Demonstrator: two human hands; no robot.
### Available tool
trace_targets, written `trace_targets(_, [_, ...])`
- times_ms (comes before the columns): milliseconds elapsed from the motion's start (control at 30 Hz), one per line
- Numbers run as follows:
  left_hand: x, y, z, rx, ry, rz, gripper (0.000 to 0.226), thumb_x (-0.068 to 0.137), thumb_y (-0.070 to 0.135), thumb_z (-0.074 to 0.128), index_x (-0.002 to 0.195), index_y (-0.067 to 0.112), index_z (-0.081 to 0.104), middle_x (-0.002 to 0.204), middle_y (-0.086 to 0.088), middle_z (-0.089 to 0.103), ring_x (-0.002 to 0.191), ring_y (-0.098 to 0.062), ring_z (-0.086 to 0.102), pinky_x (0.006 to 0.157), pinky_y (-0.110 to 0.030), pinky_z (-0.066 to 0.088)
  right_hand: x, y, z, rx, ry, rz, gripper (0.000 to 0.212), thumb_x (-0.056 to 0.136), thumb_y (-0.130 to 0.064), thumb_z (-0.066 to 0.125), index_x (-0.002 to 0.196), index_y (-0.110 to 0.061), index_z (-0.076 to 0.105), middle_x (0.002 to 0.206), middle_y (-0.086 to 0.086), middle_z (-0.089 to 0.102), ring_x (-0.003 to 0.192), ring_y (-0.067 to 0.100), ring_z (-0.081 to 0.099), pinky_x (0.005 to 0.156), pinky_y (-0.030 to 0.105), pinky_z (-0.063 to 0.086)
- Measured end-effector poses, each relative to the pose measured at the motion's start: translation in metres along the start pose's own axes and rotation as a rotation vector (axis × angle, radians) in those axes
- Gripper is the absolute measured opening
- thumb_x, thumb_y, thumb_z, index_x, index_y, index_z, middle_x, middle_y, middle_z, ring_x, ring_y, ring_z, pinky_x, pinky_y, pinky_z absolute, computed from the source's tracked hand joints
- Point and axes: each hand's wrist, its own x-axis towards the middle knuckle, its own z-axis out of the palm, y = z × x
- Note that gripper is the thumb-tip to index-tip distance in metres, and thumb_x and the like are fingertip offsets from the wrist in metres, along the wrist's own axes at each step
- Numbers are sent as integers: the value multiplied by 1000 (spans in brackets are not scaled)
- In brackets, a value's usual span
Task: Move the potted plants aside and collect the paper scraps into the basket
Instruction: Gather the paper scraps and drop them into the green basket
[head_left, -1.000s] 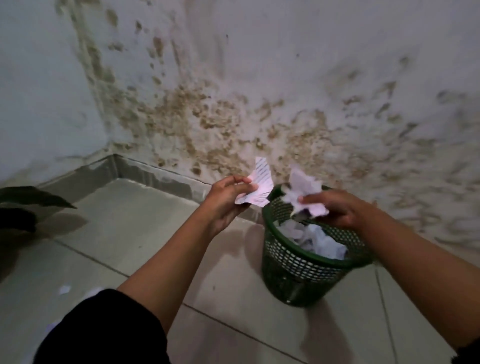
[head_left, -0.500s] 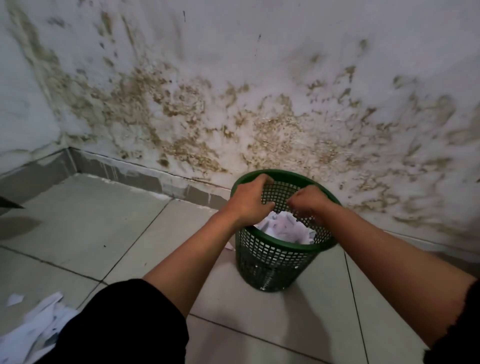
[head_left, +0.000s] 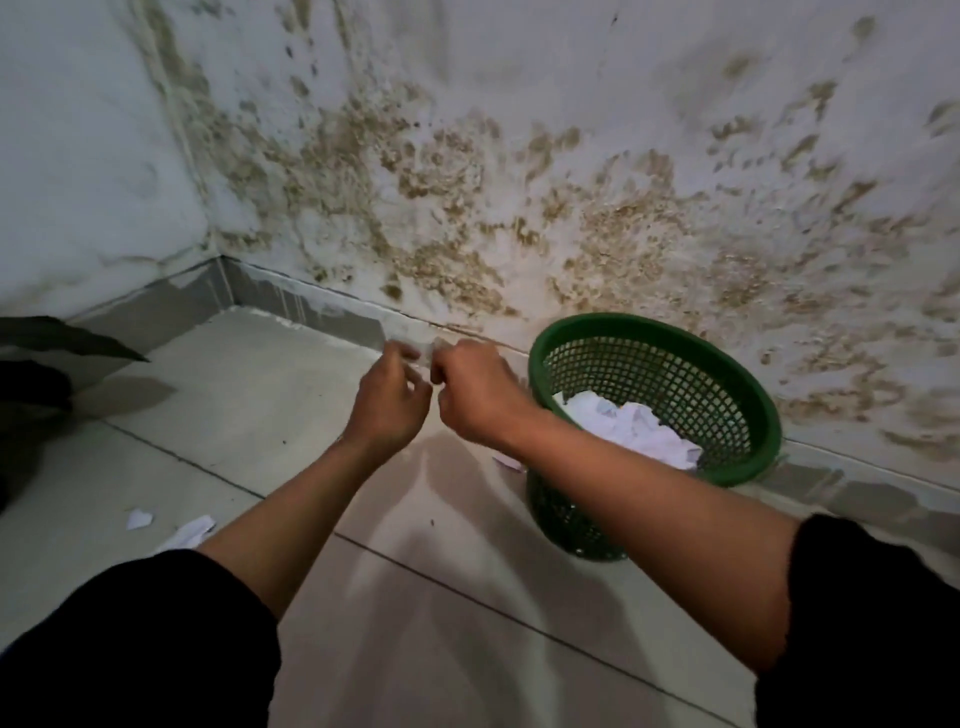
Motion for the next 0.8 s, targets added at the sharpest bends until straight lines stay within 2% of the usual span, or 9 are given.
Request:
trace_targets(67, [-10,-25,-10,111,-105,-31,33,90,12,56,121,8,46,110,-13,61,88,-22,57,74,-29,42,6,-2,28,-48,-104,59,27,81,-2,52,106,-4,62,111,20,61,102,36,60,80,34,49])
trace_targets(167, [-24,-65,-26,263,-247,-28,34,91,19,56,123,12,46,114,-10,58,88,-18,53,76,-26,40,11,15,69,-29,-303,259,33,85,-12,53,117,-3,57,126,22,55,116,36,55,90,31,46])
trace_targets(300, [-46,-119,-47,395,-355,-77,33,93,23,53,123,14,45,116,-10,54,91,-16,51,76,-25,40,10,51,116,-7,-508,510,63,77,-39,48,130,-5,46,137,19,48,125,36,49,102,36,44])
trace_targets(400, [-71,-160,-64,537,-351,-148,38,91,24,54,127,12,44,124,-11,48,106,-22,50,87,-28,41,7,75,143,-43,-531,620,71,81,-47,48,139,-9,33,145,18,35,134,38,35,109,42,36])
trace_targets(500, [-98,-191,-80,622,-234,-252,48,88,29,59,130,9,46,133,-15,44,117,-30,45,95,-36,40,-5,86,158,-66,-502,655,74,85,-53,46,144,-15,23,152,23,19,141,41,19,115,43,24])
trace_targets(567, [-115,-203,-89,672,-149,-343,57,85,36,62,131,6,47,137,-20,43,122,-38,43,97,-45,40,-10,85,168,-29,-470,614,72,90,-52,42,148,-18,16,154,26,8,143,42,11,117,44,20])
trace_targets(667, [-134,-221,-96,709,-32,-449,76,76,56,45,130,2,50,140,-28,41,126,-48,40,99,-58,37,-15,63,187,7,-465,403,71,96,-48,35,153,-21,3,155,30,-2,145,42,3,118,42,11])
trace_targets(733, [-140,-227,-101,701,0,-510,84,78,64,35,139,6,41,149,-28,29,136,-47,28,107,-58,27,-19,31,200,18,-478,232,72,97,-49,35,153,-22,-2,156,28,-3,146,39,1,118,40,8])
trace_targets(800, [-140,-234,-102,652,-10,-633,78,88,61,39,148,13,23,157,-21,11,145,-40,9,115,-52,15,-26,-8,214,53,-495,60,80,91,-59,32,152,-22,-3,157,26,-1,147,37,2,118,39,7])
